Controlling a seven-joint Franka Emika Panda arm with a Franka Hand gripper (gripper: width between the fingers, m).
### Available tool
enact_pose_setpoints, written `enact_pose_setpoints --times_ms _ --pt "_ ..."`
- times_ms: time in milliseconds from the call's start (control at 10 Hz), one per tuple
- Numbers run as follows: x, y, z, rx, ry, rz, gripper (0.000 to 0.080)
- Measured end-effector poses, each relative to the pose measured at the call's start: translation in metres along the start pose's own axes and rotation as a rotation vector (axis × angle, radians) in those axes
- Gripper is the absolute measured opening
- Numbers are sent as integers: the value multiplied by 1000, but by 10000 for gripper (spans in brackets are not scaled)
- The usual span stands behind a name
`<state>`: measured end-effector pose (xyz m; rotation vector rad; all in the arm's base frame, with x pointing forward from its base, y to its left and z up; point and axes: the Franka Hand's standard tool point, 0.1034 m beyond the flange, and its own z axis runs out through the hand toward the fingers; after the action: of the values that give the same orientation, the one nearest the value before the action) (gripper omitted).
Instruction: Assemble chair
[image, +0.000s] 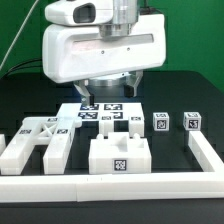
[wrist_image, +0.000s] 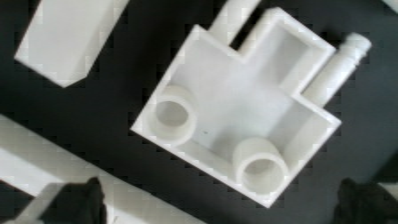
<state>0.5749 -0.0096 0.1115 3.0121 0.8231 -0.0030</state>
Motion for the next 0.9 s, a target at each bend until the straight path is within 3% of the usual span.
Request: enact_pose_setpoints --times_ms 400,600,900 --pt "0 -3 4 18 0 250 649" --pt "-8 2 25 45 -5 446 649" --pt "-13 13 57 38 24 494 649"
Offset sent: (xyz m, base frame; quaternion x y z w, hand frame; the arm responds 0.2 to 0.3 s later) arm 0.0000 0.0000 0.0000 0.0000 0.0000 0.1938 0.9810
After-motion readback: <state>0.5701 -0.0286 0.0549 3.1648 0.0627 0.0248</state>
